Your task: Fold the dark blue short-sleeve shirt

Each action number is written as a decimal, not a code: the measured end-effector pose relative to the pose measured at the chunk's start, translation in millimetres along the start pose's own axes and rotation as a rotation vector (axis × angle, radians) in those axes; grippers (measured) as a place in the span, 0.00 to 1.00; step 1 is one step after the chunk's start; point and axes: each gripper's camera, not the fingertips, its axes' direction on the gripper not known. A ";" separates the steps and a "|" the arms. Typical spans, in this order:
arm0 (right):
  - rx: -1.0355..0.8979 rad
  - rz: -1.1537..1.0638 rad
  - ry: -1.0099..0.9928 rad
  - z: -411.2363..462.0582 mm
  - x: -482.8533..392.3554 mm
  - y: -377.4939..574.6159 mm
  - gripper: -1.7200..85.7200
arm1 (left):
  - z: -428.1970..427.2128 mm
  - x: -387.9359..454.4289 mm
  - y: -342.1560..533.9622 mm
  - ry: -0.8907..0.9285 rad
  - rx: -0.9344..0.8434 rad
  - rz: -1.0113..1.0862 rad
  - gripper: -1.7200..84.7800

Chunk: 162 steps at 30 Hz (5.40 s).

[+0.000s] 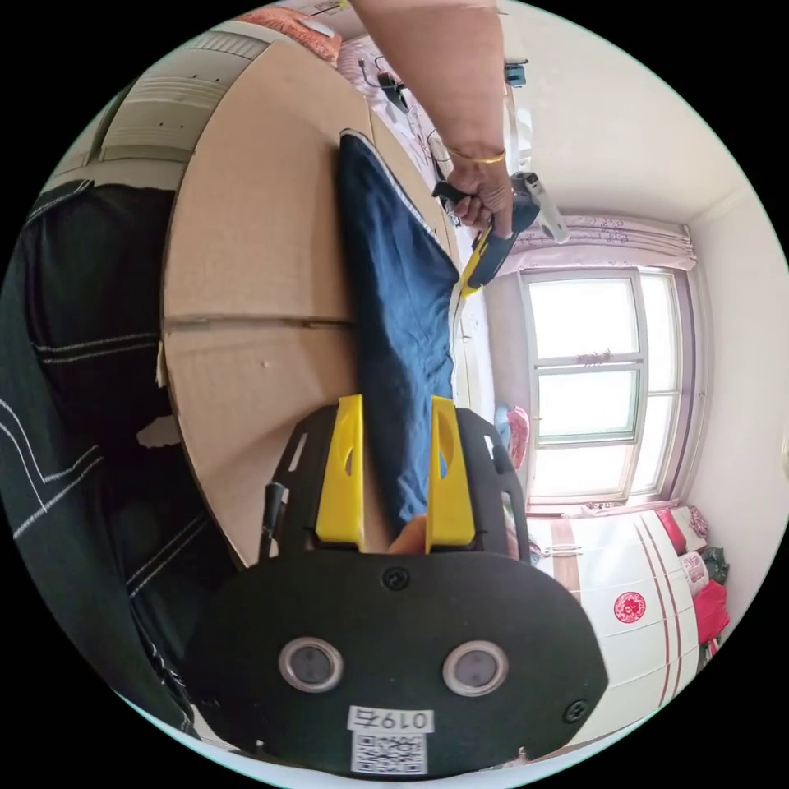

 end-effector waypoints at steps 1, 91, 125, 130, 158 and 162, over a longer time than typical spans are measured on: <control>0.000 -0.002 -0.011 1.6 -0.8 0.2 0.15 | -1.7 8.0 -1.9 0.021 0.006 0.028 0.03; -0.004 0.008 0.053 -3.1 -35.1 3.3 0.08 | 164.0 89.8 -161.5 -0.029 -0.217 0.300 0.05; 0.002 0.028 0.049 -1.2 -26.2 10.6 0.08 | 278.9 96.1 -288.1 0.148 -0.558 0.450 0.09; 0.005 0.035 0.044 -0.9 -24.6 11.1 0.08 | 296.5 89.0 -302.5 0.159 -0.592 0.435 0.06; 0.003 0.043 0.041 -5.7 -24.2 -1.4 0.07 | 275.0 88.5 -337.0 0.027 -0.497 0.419 0.03; 0.005 0.035 0.018 -6.7 -23.6 -3.3 0.06 | 282.1 91.5 -337.6 -0.060 -0.520 0.408 0.03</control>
